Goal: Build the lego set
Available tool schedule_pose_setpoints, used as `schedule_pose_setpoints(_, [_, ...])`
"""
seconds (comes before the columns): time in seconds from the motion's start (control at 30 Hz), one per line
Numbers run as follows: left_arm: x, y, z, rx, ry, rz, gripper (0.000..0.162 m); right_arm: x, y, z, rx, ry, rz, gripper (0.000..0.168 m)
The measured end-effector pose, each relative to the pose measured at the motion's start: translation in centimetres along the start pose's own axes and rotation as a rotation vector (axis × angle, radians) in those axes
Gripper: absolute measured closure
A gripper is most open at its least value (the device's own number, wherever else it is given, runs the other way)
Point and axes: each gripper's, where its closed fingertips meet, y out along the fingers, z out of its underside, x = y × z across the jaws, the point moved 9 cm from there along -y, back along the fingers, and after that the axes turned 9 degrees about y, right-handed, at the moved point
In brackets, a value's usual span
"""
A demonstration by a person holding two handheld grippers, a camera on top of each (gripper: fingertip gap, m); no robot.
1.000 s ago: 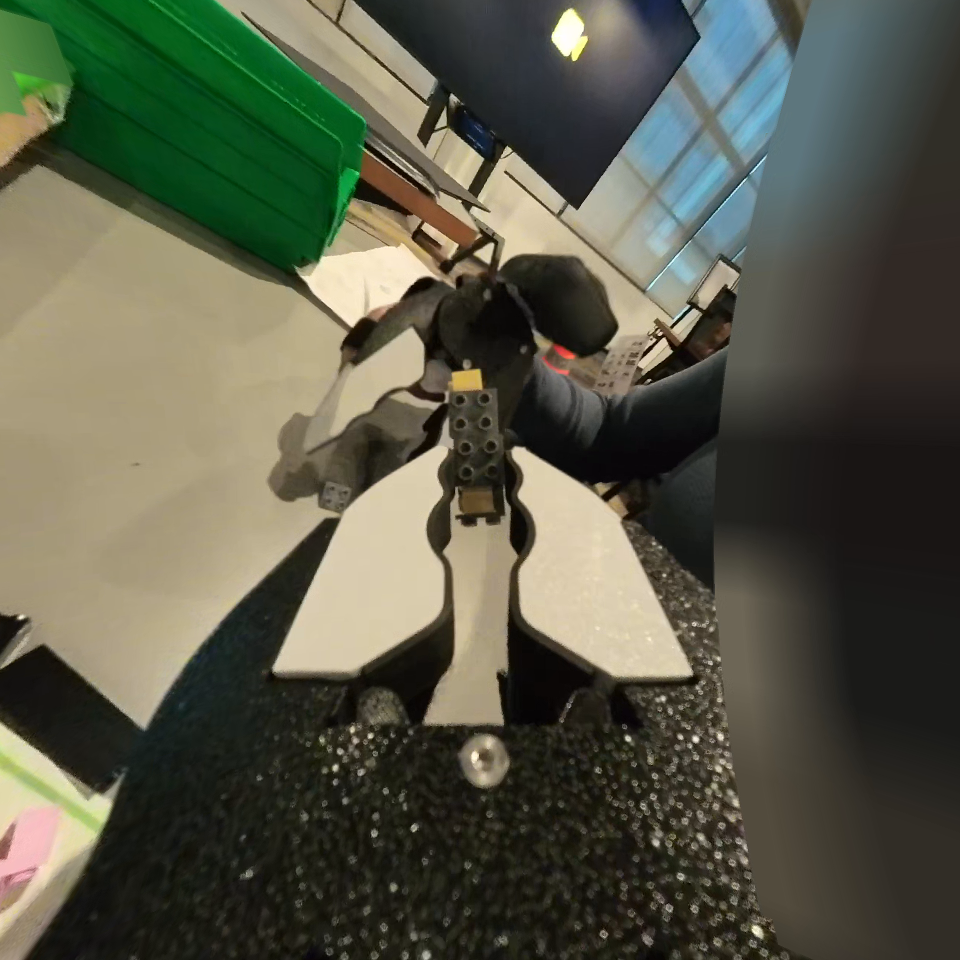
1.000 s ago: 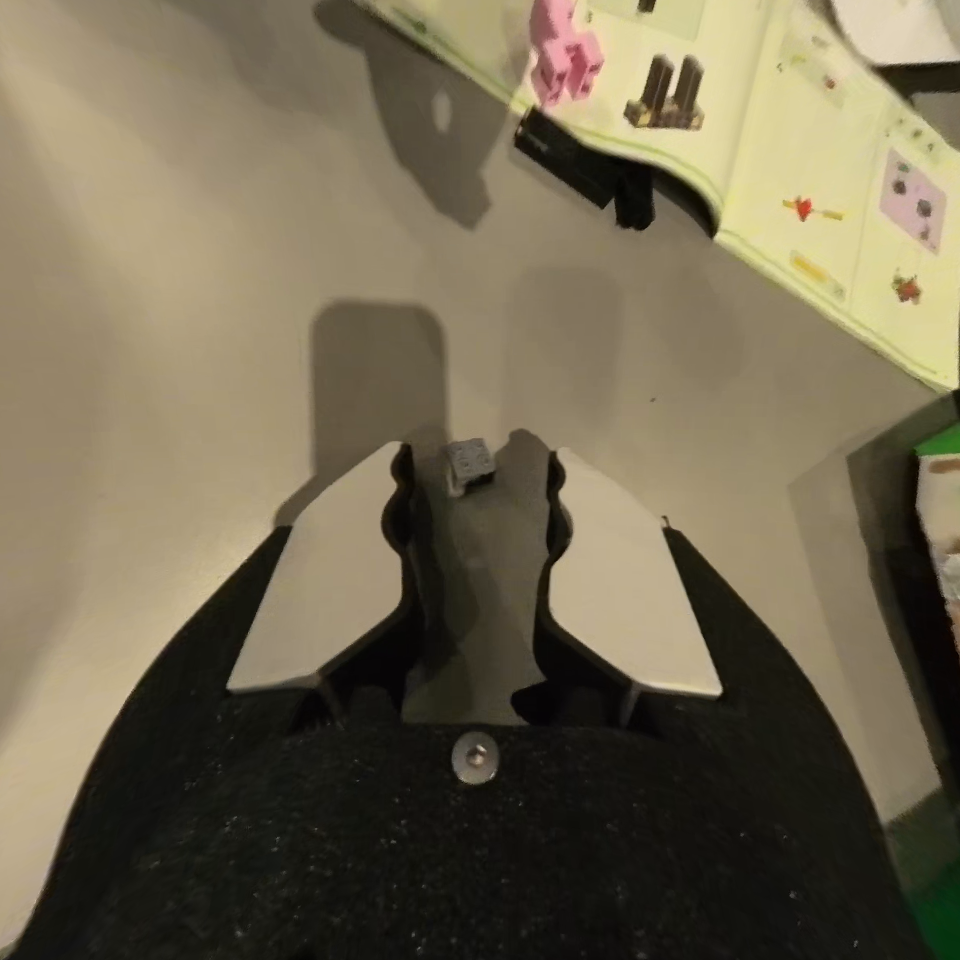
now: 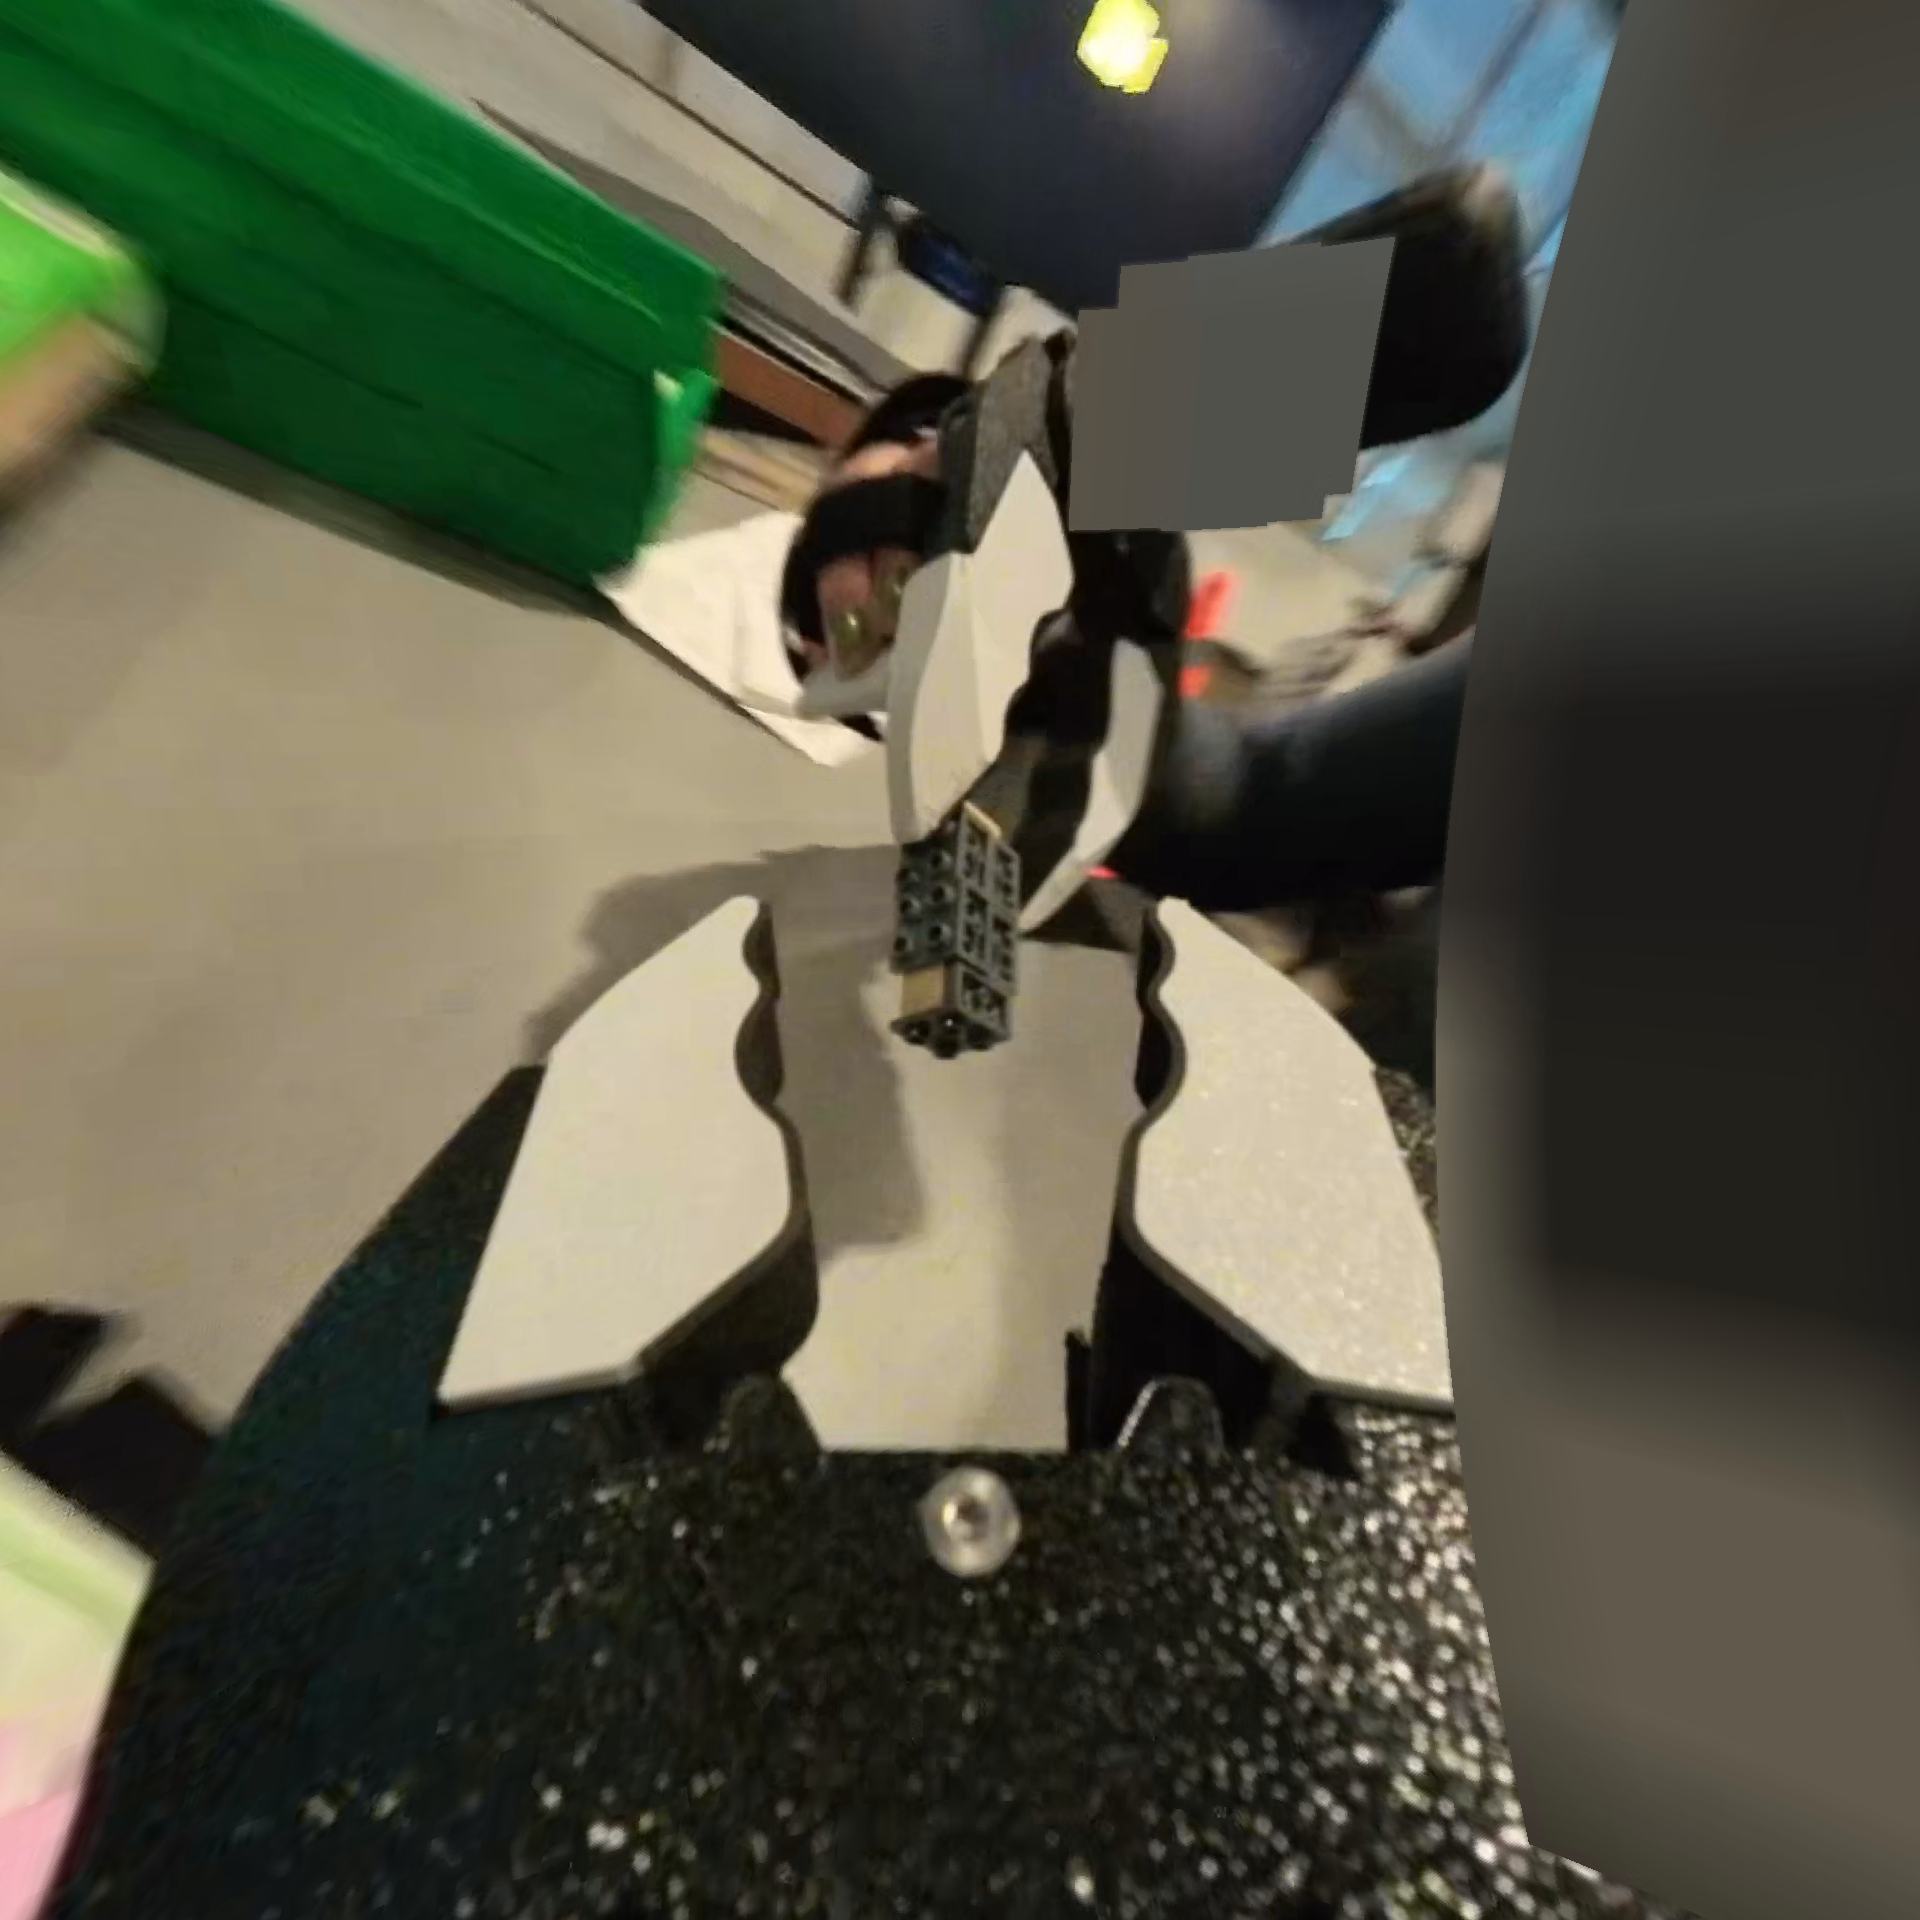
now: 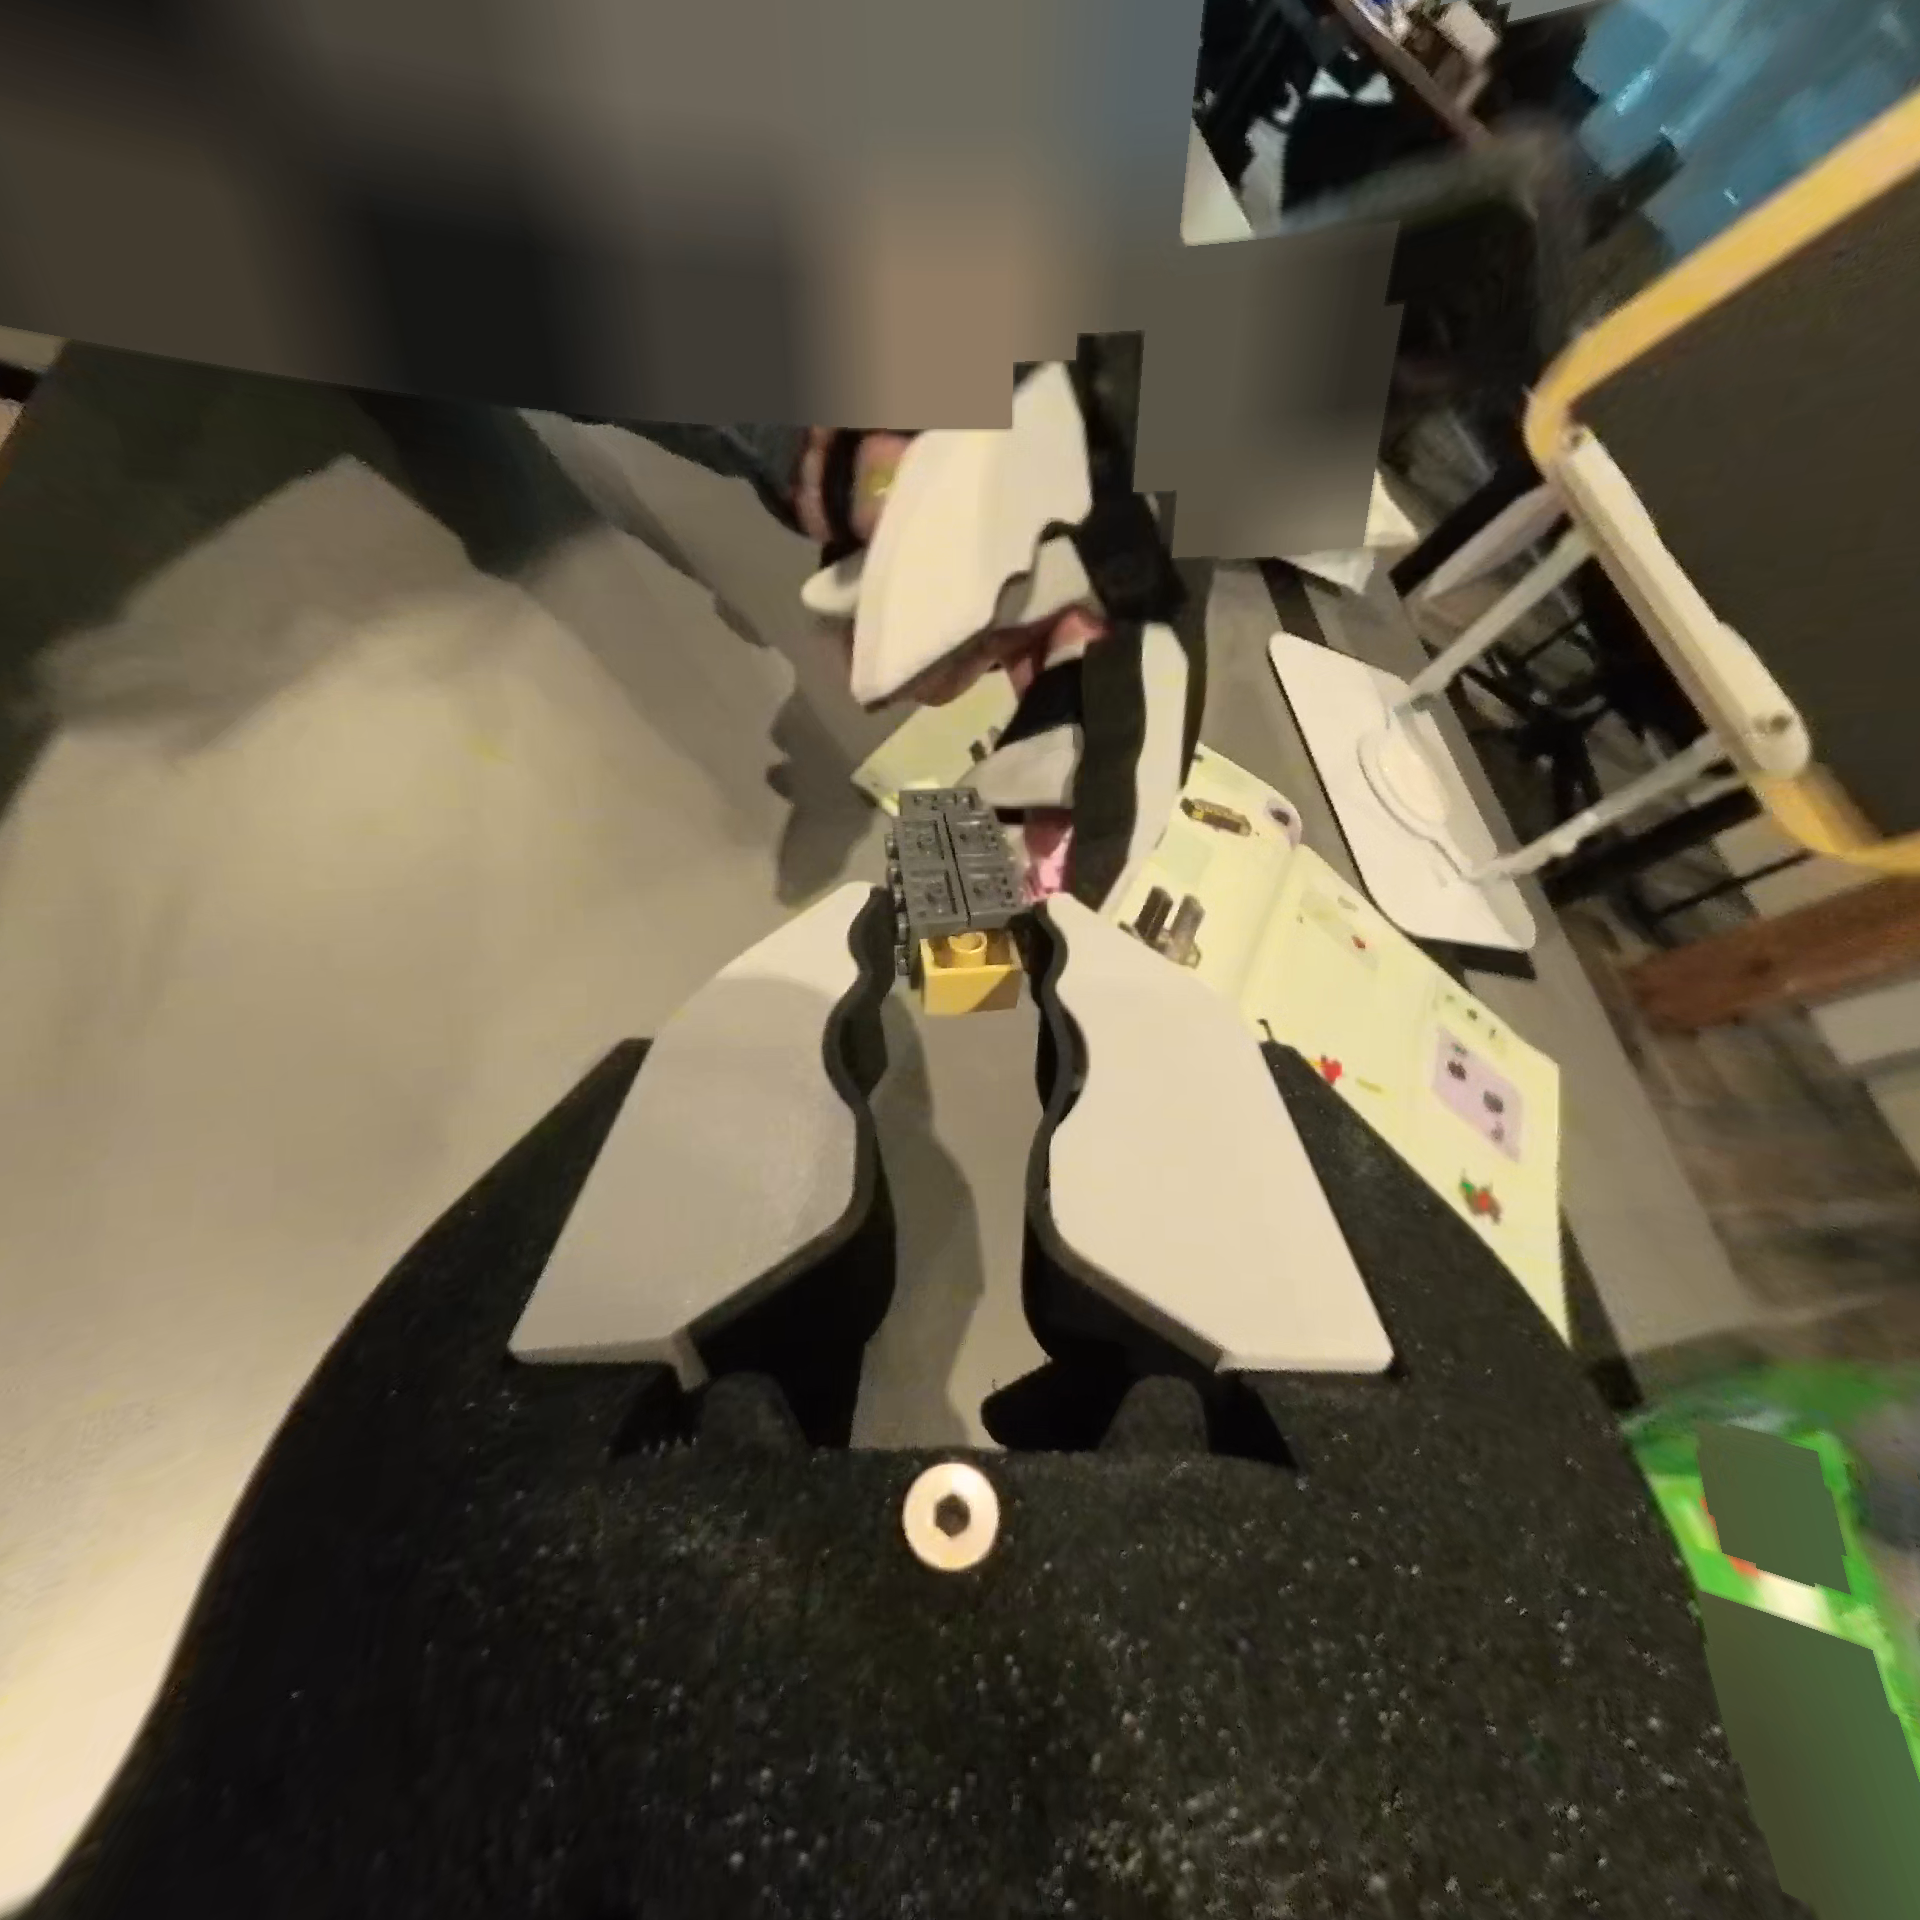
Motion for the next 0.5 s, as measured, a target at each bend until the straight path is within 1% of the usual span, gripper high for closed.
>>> schedule_pose_setpoints(0.1, [-0.5,0.0,-0.3,0.006,0.298,-0.226,0.095,-0.7,0.1,1.2,-0.013,0.124,0.021,0.144])
schedule_pose_setpoints(0.17, [-0.9,0.6,0.0,0.066,0.462,-0.324,0.093,-1.1,0.2,1.9,-0.042,0.203,0.022,0.144])
schedule_pose_setpoints(0.2, [-1.0,1.0,0.3,0.107,0.517,-0.36,0.093,-1.2,0.3,2.2,-0.056,0.235,0.009,0.144])
schedule_pose_setpoints(0.27, [-1.0,1.7,0.8,0.173,0.581,-0.413,0.094,-1.5,0.4,2.7,-0.096,0.293,-0.012,0.144])
schedule_pose_setpoints(0.3, [-1.0,1.9,1.0,0.181,0.6,-0.429,0.097,-1.6,0.5,2.9,-0.118,0.316,-0.018,0.144])
schedule_pose_setpoints(0.37, [-1.1,2.1,1.1,0.15,0.62,-0.433,0.109,-1.7,0.5,3.2,-0.153,0.346,-0.039,0.144])
schedule_pose_setpoints(0.5, [-0.9,1.8,1.2,0.12,0.6,-0.421,0.127,-1.8,0.7,3.6,-0.174,0.385,-0.078,0.144])
